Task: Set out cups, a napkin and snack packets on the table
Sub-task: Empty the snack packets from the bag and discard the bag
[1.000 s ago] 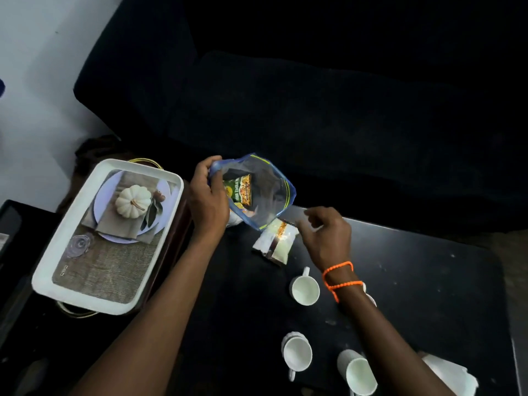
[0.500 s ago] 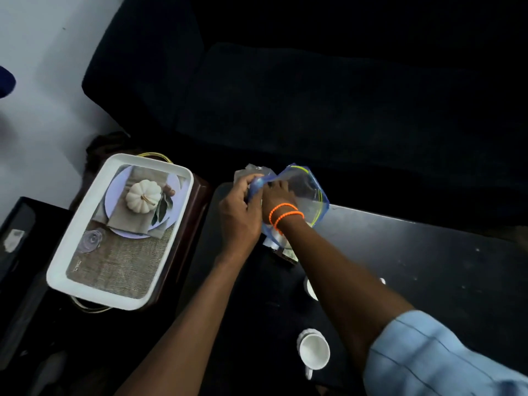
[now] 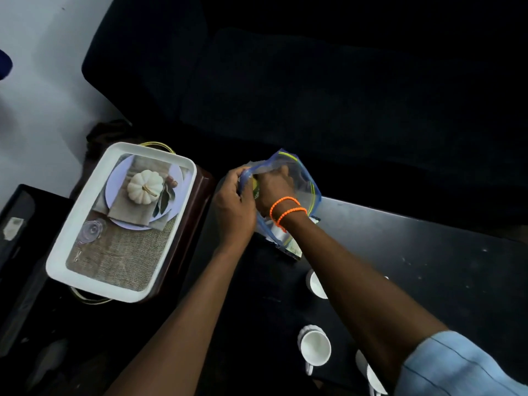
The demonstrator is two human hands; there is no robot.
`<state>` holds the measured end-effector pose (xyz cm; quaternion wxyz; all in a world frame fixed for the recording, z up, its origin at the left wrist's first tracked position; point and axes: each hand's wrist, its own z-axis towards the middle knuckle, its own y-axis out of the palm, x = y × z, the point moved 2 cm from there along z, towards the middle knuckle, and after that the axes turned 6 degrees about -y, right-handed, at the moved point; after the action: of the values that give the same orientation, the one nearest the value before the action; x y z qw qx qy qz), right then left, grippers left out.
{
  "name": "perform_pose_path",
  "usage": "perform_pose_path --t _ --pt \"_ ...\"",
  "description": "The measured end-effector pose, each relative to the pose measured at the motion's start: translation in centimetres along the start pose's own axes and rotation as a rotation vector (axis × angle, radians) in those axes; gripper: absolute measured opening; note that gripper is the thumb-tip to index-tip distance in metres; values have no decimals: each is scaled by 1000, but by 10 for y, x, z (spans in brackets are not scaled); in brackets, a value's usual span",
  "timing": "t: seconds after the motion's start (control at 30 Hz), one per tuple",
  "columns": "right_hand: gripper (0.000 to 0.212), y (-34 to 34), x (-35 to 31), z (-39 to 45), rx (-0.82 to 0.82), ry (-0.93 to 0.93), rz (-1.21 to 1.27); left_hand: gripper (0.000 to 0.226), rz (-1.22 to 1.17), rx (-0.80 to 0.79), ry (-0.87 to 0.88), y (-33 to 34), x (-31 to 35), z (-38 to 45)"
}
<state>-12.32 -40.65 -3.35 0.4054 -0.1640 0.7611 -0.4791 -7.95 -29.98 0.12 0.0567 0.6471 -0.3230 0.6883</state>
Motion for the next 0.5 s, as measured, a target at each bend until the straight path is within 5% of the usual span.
perform_pose_path --t 0.17,0.3,0.5 --pt "72 -70 5 -52 208 -12 32 20 32 65 -34 7 9 14" --pt "75 -104 59 -120 358 184 79 20 55 64 -33 8 11 17" --pt "84 -71 132 -167 134 513 35 21 62 55 -31 14 11 11"
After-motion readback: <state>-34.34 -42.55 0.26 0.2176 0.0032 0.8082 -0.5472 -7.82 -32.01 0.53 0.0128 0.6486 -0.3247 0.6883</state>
